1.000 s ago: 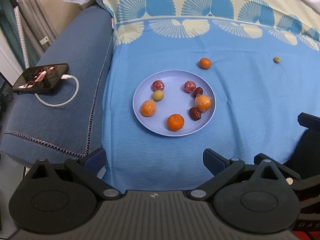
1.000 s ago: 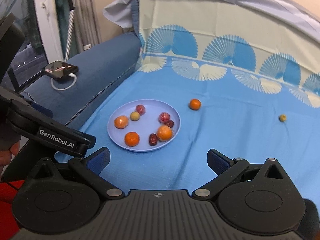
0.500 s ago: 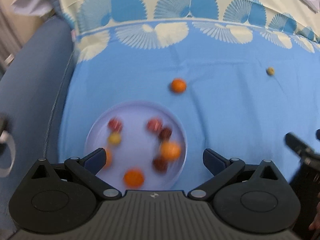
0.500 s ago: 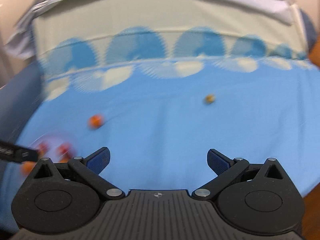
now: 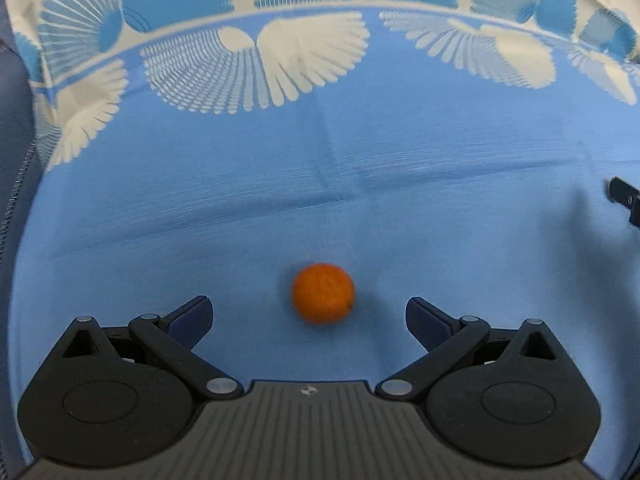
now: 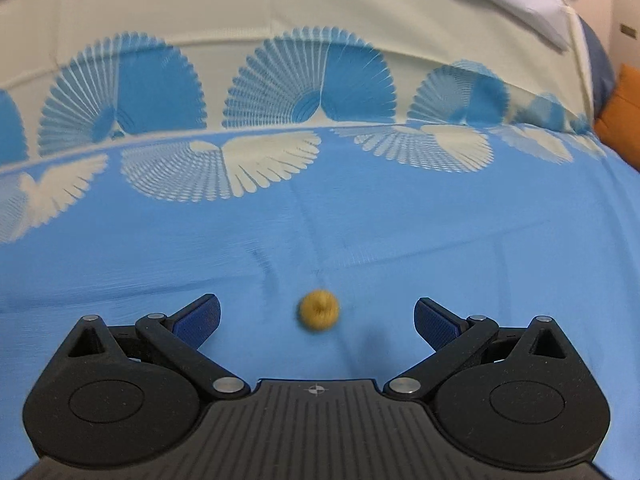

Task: Organize fruits
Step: 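Grasp the last mandarin with the left gripper while the right grasps a yellow fruit, then carry the mandarin in the left gripper to the plate while the right carries the yellow fruit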

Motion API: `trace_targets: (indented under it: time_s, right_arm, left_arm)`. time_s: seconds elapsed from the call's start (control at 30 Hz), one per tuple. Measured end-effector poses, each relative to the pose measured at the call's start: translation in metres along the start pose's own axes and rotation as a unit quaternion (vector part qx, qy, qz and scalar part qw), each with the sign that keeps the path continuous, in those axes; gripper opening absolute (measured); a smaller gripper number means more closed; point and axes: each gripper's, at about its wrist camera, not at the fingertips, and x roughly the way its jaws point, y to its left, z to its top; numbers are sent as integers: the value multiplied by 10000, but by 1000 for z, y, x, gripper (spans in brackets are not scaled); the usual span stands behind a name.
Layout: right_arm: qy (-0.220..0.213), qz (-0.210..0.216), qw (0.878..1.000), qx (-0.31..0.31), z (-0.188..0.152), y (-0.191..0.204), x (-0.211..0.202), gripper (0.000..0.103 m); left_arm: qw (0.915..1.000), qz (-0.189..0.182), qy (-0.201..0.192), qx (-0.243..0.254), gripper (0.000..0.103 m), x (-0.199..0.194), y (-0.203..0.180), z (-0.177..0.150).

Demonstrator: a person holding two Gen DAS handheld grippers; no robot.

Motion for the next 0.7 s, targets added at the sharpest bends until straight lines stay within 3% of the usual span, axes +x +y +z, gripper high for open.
trace_targets:
  time_s: [0.13, 0.23, 0.33, 0.37, 0.4, 0.43, 0.47, 0.6, 0.7]
  right_arm:
    - [271, -86, 9996, 92, -5, -6, 39, 102]
    - [-14, -105, 9999, 66, -13, -5, 33, 102]
    - [45, -64, 9999, 114, -12, -7, 33, 100]
    - [45, -80, 9999, 94, -11, -6, 31, 96]
    - [13, -56, 10000, 40, -10, -5, 28, 71]
    - [-10, -32, 10000, -73, -10, -3, 22, 31]
    - [57, -39, 9998, -167, -9, -1, 19, 27]
    - [261, 83, 9993, 272, -3, -12, 9, 26]
    - [120, 241, 9988, 405, 0, -16, -26, 26]
  left_arm:
    - [9999, 42, 128, 12, 103, 28, 5, 3]
    - [9999, -74, -8, -109, 103, 28, 11, -1]
    - [9998, 11, -171, 27, 101, 26, 7, -3]
    - [9998, -40, -201, 80, 87, 23, 5, -3]
    - [9994, -233, -220, 125, 74, 18, 2, -4]
    - [9990, -345, -224, 201, 39, 12, -1, -4]
    - [9987, -362, -173, 326, 39, 7, -6, -5]
    - [9971, -429, -326, 543, 39, -15, -18, -12]
    - [9960, -541, -521, 483, 39, -46, -12, -19]
